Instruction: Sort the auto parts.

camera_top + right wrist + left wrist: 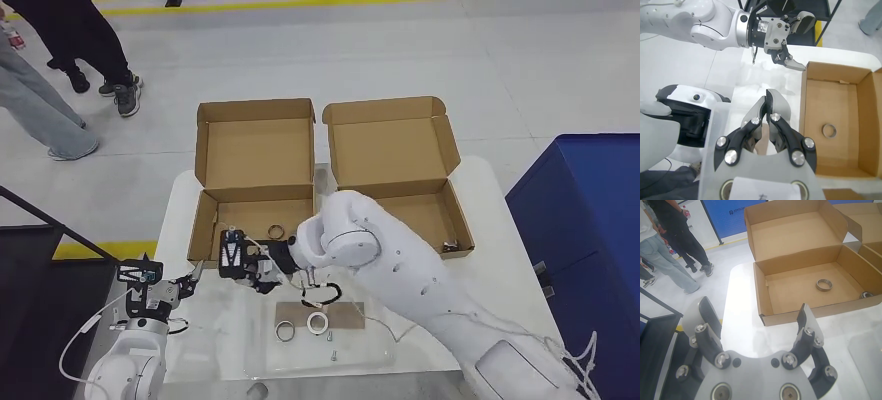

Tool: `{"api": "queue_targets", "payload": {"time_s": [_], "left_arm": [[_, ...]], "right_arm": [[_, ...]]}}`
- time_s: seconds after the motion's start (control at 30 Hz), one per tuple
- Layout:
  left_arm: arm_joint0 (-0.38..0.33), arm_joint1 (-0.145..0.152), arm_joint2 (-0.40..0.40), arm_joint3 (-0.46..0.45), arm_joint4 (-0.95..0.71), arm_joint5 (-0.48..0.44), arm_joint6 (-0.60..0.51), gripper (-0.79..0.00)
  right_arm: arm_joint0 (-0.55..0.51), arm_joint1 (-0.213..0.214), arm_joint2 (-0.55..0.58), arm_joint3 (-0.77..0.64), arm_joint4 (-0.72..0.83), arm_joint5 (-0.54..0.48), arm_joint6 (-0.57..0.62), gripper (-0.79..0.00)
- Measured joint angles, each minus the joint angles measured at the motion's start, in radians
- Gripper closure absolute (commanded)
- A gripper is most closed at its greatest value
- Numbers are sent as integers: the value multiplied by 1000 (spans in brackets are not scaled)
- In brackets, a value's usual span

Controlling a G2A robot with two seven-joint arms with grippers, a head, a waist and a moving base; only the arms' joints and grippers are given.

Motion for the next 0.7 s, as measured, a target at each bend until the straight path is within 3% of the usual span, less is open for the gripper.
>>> {"api": "queue_targets", "payload": {"time_s": [0.13, 0.47, 0.6, 0.7], "left_arm": [[0, 0, 0, 0, 0, 0, 0, -785], [0, 0, 0, 0, 0, 0, 0, -785], [0, 0, 0, 0, 0, 0, 0, -785], [0, 0, 0, 0, 0, 0, 0, -785]], "right_arm": [[-116, 58, 73, -191, -11, 33, 33, 0], [-117, 57, 66, -180, -19, 39, 35, 0], [-64, 58, -31, -135, -54, 161, 160, 0], [25, 64, -136, -93, 80, 273, 273, 0]]}}
